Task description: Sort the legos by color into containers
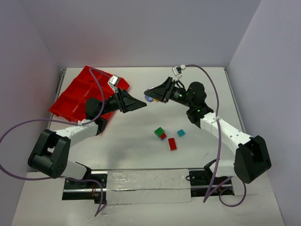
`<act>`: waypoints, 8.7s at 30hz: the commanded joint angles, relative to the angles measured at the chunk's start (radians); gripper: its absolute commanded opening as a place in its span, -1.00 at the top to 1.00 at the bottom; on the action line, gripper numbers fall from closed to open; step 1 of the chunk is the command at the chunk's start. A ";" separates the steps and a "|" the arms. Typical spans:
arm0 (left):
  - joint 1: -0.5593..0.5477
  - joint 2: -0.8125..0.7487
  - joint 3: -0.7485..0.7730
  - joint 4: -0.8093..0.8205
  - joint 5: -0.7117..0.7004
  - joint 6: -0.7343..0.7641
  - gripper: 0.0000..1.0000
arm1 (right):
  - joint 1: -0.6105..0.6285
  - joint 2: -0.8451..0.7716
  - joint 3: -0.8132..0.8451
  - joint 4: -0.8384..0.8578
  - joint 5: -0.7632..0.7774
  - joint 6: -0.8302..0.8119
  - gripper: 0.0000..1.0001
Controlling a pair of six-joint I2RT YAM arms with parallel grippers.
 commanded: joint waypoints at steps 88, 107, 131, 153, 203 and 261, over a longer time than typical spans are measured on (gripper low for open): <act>-0.017 -0.019 0.120 -0.134 0.049 0.101 1.00 | -0.055 -0.132 -0.082 -0.058 -0.178 -0.180 0.10; 0.178 -0.047 0.092 -0.001 0.095 -0.019 1.00 | -0.059 -0.138 -0.115 -0.057 -0.182 -0.191 1.00; 0.235 0.412 0.887 -1.699 -0.980 0.734 1.00 | -0.059 -0.206 -0.061 -0.356 -0.006 -0.358 1.00; 0.231 0.605 1.056 -1.670 -0.951 0.780 0.92 | -0.059 -0.174 -0.073 -0.305 -0.030 -0.312 1.00; 0.275 -0.309 0.969 -2.008 -1.037 0.847 -0.78 | 0.325 0.888 1.078 -0.754 0.436 -0.522 0.91; 0.271 -0.260 0.678 -1.843 -0.799 0.811 -0.78 | 0.235 -0.393 -0.248 -1.045 0.939 -0.471 -0.65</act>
